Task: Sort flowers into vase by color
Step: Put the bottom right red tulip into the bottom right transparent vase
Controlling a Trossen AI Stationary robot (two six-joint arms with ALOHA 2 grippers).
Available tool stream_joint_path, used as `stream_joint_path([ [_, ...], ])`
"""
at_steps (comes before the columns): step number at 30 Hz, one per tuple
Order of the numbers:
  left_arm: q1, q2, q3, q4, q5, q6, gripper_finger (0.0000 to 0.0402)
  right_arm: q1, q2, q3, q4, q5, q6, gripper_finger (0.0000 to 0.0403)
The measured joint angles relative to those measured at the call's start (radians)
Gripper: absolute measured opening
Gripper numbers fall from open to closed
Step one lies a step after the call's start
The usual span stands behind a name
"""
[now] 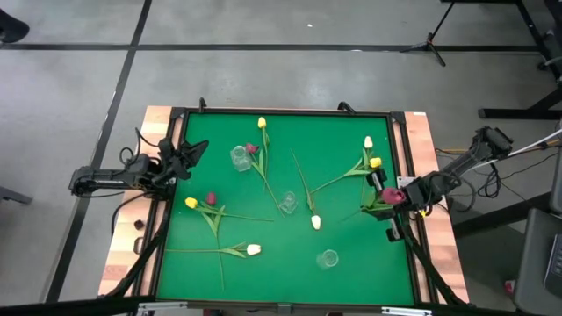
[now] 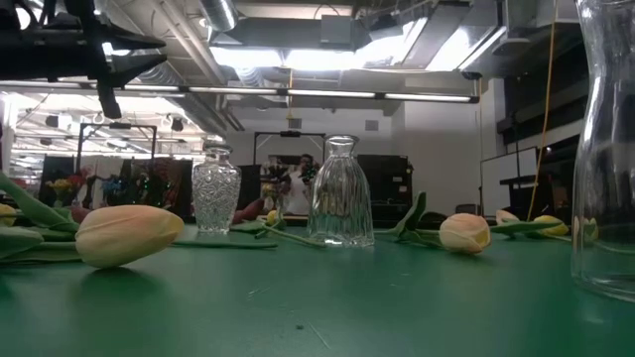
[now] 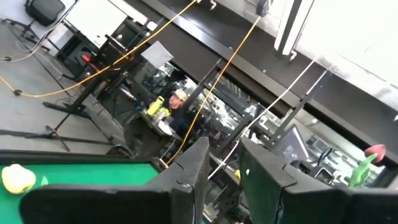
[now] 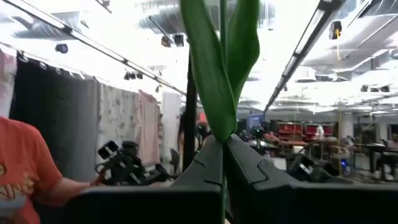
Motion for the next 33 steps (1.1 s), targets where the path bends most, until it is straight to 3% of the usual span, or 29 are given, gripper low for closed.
stream_joint_path([
  [6,0.000,0.000,0.000,-0.001,-0.001,-0.017,0.0084,0.023,0.111,-0.010,0.186,-0.001,0.097,0.0001],
  [15,0.000,0.000,0.000,-0.002,-0.001,-0.019,0.0084,0.209,0.304,0.013,0.470,0.326,0.070,0.0001],
  [18,0.000,0.000,0.000,-0.002,-0.001,-0.019,0.0084,0.222,0.366,0.013,0.548,0.384,0.069,0.0001],
  [33,0.000,0.000,0.000,-0.019,-0.004,-0.023,0.0084,0.222,0.524,0.048,0.558,0.432,0.127,0.0001],
])
